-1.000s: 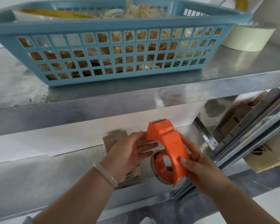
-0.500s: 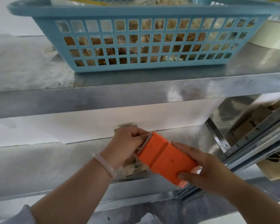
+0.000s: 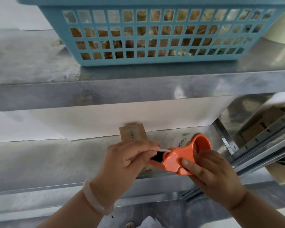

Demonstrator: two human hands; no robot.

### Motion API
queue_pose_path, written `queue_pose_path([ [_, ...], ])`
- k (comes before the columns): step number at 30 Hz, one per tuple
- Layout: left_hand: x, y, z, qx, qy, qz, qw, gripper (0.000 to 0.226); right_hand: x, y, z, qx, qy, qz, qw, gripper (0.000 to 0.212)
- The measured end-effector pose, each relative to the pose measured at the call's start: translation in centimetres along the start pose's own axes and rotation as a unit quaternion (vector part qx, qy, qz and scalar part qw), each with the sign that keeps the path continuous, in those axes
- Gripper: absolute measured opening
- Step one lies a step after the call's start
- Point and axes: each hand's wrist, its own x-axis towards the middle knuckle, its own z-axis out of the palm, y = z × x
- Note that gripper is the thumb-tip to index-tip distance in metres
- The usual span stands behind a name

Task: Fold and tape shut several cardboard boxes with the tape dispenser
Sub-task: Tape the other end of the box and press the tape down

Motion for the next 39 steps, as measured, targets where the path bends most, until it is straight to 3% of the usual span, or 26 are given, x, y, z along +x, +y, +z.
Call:
queue_pose_path([
  [8,-1.0,1.4,-0.8,0.031,-0.007,0.076,0.997,0.011,-0.1,-1.0,-0.3,-0.025,0.047,-0.018,0.998,0.057],
  [14,-1.0,1.4,-0.8,0.071,-0.01,0.056,0.996,0.013,-0.1,-0.8,-0.2,0.013,0.021,-0.021,0.999,0.057],
  [16,-1.2,1.0,-0.6,0.068,-0.002,0.008,0.998,0.013,-0.1,-0.3,-0.2,0.03,-0.014,-0.017,0.999,0.058],
  [20,-1.9,-0.4,0.4,-0.009,0.072,-0.175,0.982,0.004,0.4,0.8,-0.5,0.058,-0.126,-0.004,0.99,0.054],
  [24,-2.4,-1.9,-0.8,-0.093,0.174,-0.348,0.917,0.01,-0.1,2.5,-1.6,0.074,-0.238,0.05,0.967,0.07],
  [28,-3.5,-2.9,-1.3,-0.139,0.189,-0.454,0.859,0.01,0.4,3.6,-3.0,0.081,-0.319,0.1,0.939,0.081],
  [32,-4.7,-3.6,-0.2,-0.196,0.223,-0.524,0.799,0.01,1.7,5.0,-3.4,0.173,-0.437,0.159,0.868,0.098],
  [39,-5.0,-4.6,1.2,-0.207,0.254,-0.555,0.764,0.008,3.9,8.0,-2.7,0.169,-0.47,0.144,0.854,0.094],
])
